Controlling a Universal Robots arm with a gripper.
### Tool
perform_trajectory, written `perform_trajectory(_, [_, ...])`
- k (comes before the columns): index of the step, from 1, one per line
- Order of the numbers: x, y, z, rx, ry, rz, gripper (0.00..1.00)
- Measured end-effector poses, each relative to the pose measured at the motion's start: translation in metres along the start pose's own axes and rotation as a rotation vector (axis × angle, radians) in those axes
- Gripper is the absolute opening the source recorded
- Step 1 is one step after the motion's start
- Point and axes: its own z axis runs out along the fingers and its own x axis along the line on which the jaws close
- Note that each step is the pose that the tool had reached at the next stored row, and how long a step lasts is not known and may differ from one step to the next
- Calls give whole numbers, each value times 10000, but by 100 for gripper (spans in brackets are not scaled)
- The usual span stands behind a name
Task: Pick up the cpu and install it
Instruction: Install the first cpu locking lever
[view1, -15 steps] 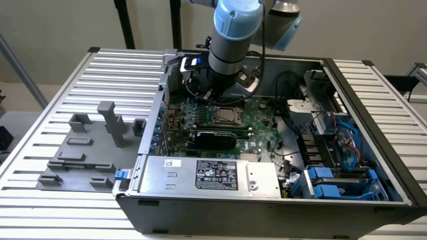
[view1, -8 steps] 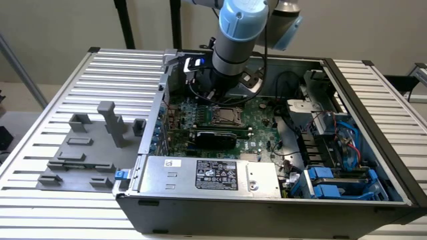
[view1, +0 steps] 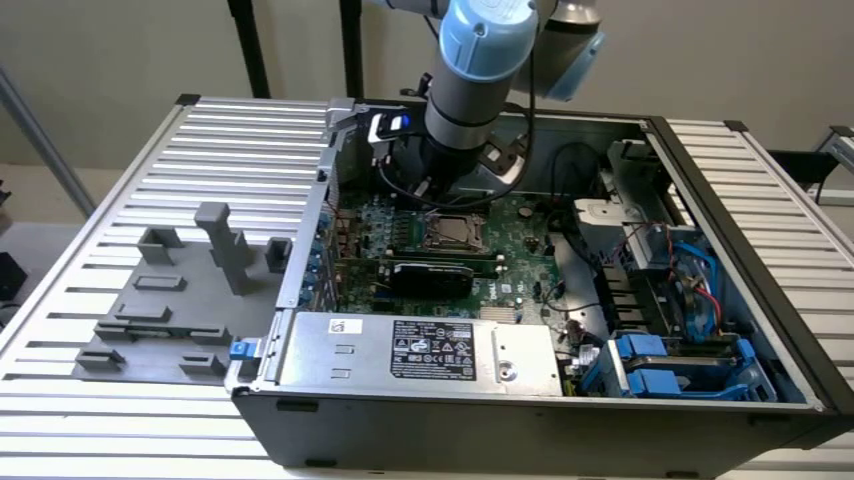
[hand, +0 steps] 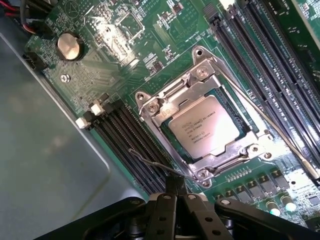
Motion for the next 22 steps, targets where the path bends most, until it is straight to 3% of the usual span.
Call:
perform_trajectory(10, [35, 42, -4, 161, -156, 81, 11])
perform_trajectory(17, [67, 88, -9, 242, -270, 131, 11])
perform_trajectory(22, [64, 90, -10, 257, -284, 139, 11])
